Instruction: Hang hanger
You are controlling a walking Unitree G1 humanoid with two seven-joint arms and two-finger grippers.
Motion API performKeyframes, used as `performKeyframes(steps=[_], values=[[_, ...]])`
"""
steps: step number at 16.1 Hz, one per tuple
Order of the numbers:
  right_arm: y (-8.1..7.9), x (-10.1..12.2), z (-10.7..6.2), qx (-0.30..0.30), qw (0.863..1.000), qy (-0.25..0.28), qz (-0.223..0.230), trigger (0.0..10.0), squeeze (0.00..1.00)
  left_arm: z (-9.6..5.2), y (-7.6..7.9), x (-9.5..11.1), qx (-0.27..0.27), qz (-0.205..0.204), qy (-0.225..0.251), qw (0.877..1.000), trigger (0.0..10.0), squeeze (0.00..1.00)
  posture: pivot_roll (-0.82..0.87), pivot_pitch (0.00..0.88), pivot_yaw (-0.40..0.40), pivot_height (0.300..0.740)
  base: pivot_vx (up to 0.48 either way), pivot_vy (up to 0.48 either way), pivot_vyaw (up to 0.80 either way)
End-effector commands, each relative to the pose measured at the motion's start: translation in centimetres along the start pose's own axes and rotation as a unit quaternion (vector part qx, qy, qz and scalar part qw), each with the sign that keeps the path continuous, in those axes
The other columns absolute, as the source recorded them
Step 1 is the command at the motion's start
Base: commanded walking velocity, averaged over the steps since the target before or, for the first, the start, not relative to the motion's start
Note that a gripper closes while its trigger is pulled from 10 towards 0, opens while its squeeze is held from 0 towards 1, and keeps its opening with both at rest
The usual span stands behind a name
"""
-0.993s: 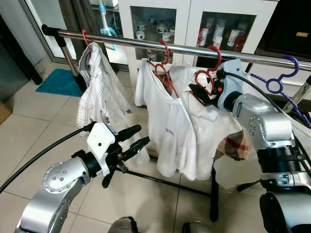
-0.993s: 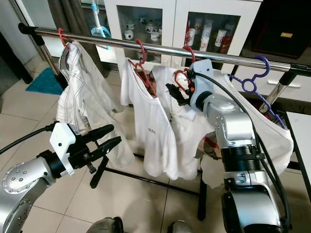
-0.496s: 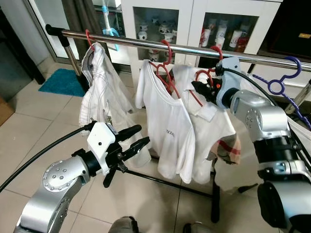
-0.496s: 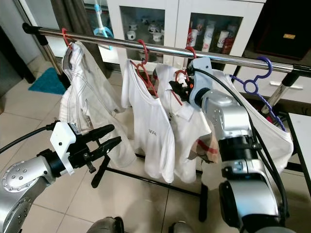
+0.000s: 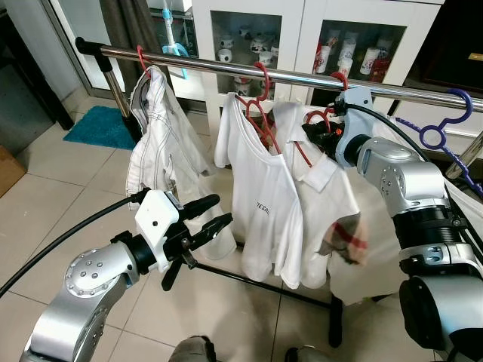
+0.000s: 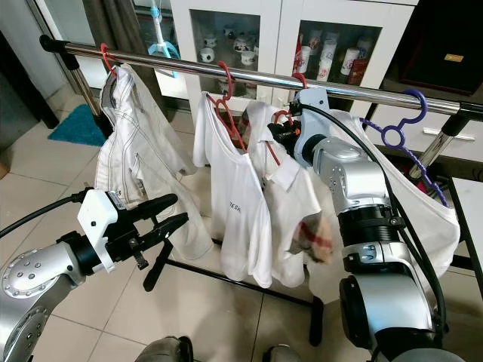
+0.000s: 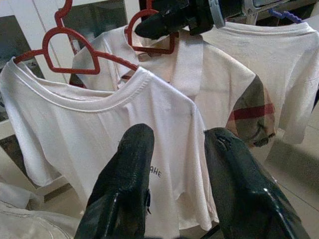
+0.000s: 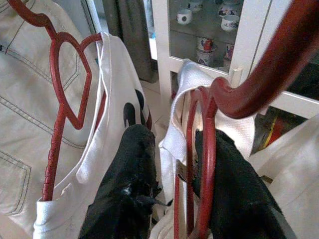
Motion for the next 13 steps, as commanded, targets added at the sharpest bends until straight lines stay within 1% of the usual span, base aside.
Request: performKeyframes(steps=[1,7,11,13], values=[[-0.2,0.7,-0.1,0.006,1.0,0.006,-0.008,0.0,0.0,-0.1,-0.1,-0.1,-0.003,0.003,-0.006,1.0,10.0,0.0,0.02,0.085,0.075,0.74,0.0,0.0,0.0],[-0.2,0.7,-0.4,0.012,1.0,-0.001,-0.012,0.0,0.0,0.0,-0.1,-0.1,-0.005,0.002,-0.005,1.0,10.0,0.0,0.01,0.086,0.076,0.74,0.0,0.0,0.0],[-0.9,0.0,-0.4,0.007,1.0,-0.01,-0.026,0.0,0.0,0.3,-0.5,-0.2,0.014,0.008,-0.002,1.0,10.0,0.0,0.0,0.087,0.078,0.74,0.0,0.0,0.0],[-1.2,0.1,-0.5,0.003,0.999,0.006,-0.033,0.0,0.0,0.5,-0.6,-0.4,0.027,0.007,-0.01,1.0,10.0,0.0,-0.01,0.089,0.073,0.74,0.0,0.0,0.0]])
Point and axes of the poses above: a point about 5 cm out from each wrist's last joint towards the gripper, its own z axis pointing out of the wrist towards the gripper, its own x axis along the axis of the wrist's last joint, y = z × x, the point moved 1 cm from there along z, pointing out of the wrist towards the gripper, and after that the axes turned 8 degrees about z, right-handed, at the moved point
